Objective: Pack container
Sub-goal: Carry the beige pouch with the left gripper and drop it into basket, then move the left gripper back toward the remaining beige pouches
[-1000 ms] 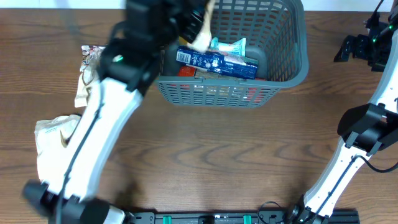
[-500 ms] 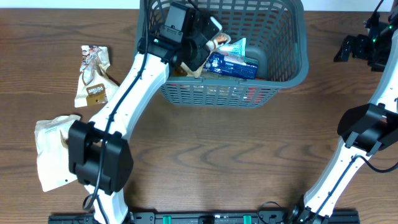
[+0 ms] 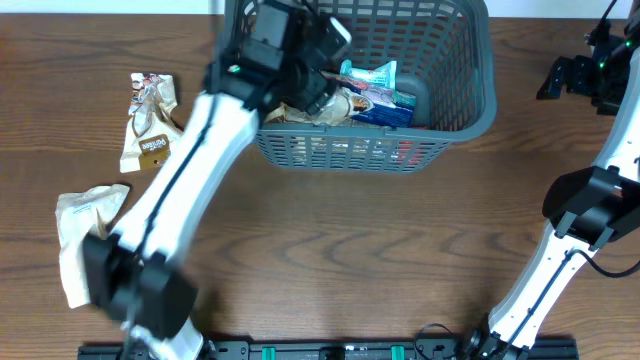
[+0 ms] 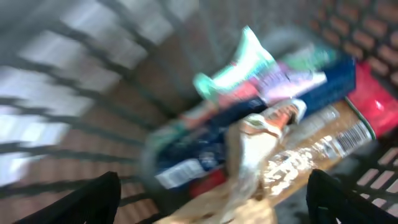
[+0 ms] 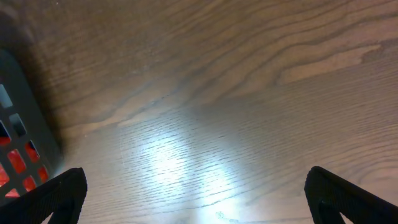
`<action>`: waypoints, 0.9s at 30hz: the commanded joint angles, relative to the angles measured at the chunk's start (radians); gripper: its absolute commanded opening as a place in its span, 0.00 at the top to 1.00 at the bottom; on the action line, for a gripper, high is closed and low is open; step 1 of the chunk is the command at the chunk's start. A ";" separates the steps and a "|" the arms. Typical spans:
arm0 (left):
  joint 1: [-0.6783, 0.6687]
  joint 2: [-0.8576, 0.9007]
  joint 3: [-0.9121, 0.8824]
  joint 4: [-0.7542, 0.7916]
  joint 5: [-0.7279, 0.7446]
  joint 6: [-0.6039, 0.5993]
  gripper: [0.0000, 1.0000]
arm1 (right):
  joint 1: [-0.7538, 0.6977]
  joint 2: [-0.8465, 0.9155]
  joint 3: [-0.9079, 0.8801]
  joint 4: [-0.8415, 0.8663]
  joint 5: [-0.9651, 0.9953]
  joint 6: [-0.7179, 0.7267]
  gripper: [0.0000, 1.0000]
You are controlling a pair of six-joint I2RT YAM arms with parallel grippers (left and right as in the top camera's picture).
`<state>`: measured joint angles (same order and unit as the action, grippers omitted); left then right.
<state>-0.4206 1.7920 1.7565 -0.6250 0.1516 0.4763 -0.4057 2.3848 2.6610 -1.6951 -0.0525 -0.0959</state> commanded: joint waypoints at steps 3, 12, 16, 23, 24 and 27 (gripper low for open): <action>0.014 -0.270 0.019 0.002 -0.200 0.010 0.13 | -0.001 -0.015 0.005 -0.003 -0.008 0.013 0.01; 0.254 -0.399 0.019 0.031 -0.298 -0.195 0.04 | 0.000 -0.015 0.005 -0.003 -0.008 0.013 0.01; 0.423 -0.311 0.019 0.006 -0.297 -0.322 0.02 | 0.000 -0.015 0.005 -0.003 -0.008 0.013 0.01; 0.613 -0.069 0.019 -0.075 -0.165 -0.394 0.00 | 0.000 -0.015 0.005 -0.003 -0.029 0.013 0.01; 0.625 -0.039 0.019 -0.087 -0.154 -0.402 0.00 | 0.000 -0.015 0.005 -0.003 -0.030 0.013 0.01; 0.645 0.063 0.019 -0.130 -0.129 -0.411 0.00 | 0.000 -0.015 0.005 -0.003 -0.030 0.013 0.01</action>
<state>0.2150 1.8023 1.7798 -0.7353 -0.0349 0.1074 -0.4057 2.3848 2.6610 -1.6951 -0.0677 -0.0944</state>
